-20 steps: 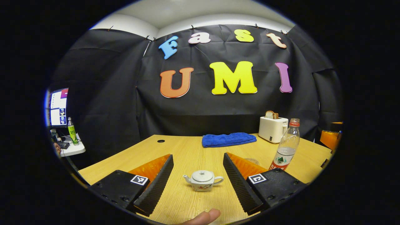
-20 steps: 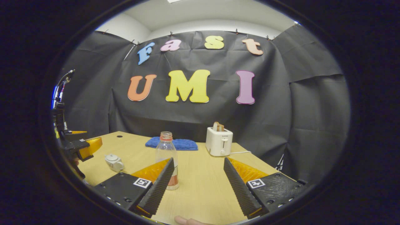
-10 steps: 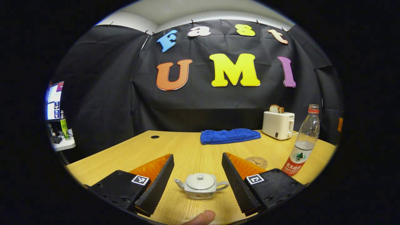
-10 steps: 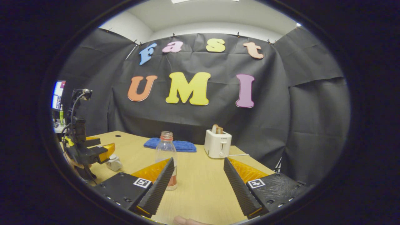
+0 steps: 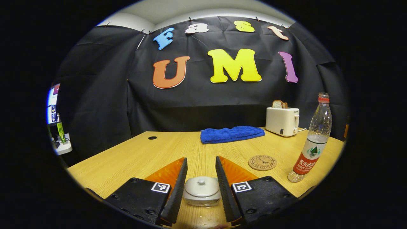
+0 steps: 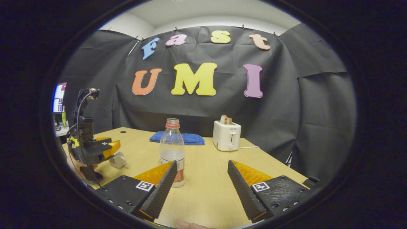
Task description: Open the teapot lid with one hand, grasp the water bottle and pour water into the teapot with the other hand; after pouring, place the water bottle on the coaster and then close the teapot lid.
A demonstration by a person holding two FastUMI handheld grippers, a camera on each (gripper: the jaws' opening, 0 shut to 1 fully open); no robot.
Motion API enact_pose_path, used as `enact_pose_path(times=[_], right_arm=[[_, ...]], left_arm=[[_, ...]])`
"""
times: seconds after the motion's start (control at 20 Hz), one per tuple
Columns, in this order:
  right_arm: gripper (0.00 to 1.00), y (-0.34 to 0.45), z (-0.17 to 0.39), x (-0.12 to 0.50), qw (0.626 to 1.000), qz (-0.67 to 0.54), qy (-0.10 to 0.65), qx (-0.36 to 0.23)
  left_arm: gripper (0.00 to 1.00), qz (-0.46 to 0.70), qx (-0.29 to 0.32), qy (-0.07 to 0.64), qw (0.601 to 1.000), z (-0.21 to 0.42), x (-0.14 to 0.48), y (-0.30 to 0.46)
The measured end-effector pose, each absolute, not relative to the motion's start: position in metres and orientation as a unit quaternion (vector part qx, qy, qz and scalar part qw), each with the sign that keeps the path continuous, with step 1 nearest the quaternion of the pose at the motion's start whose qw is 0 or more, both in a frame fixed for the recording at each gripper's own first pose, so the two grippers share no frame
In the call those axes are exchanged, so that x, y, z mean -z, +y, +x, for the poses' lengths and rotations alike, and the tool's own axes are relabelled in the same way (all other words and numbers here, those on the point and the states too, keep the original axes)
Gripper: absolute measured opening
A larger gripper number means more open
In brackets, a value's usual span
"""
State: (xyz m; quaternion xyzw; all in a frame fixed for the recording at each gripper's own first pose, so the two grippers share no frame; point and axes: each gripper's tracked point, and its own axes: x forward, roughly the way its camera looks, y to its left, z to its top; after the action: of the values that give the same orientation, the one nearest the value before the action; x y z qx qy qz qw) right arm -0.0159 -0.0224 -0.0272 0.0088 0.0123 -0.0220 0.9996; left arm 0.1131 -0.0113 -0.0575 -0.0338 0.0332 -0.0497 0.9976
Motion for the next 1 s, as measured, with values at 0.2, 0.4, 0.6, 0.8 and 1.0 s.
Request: enact_pose_path(times=[0.2,0.4,0.6,0.8,1.0], right_arm=[[0.96,-0.012,-0.013,0.036,1.000,0.009,0.023,0.011],[0.98,-0.006,-0.012,0.048,0.999,-0.002,0.031,0.009],[0.96,0.000,-0.010,0.053,0.999,-0.004,0.034,0.004],[0.96,0.008,-0.007,0.062,0.999,-0.006,0.043,-0.001],[0.98,0.013,-0.006,0.068,0.999,-0.012,0.044,0.000]], left_arm=[[0.40,-0.034,0.062,0.058,0.996,0.116,0.071,-0.012],[0.29,-0.037,0.071,0.054,0.995,0.119,0.072,-0.014],[0.21,-0.034,0.072,0.051,0.996,0.121,0.072,-0.012],[0.08,-0.028,0.075,0.053,0.995,0.120,0.072,-0.011],[0.04,-0.039,0.080,0.058,0.994,0.117,0.069,-0.006]])
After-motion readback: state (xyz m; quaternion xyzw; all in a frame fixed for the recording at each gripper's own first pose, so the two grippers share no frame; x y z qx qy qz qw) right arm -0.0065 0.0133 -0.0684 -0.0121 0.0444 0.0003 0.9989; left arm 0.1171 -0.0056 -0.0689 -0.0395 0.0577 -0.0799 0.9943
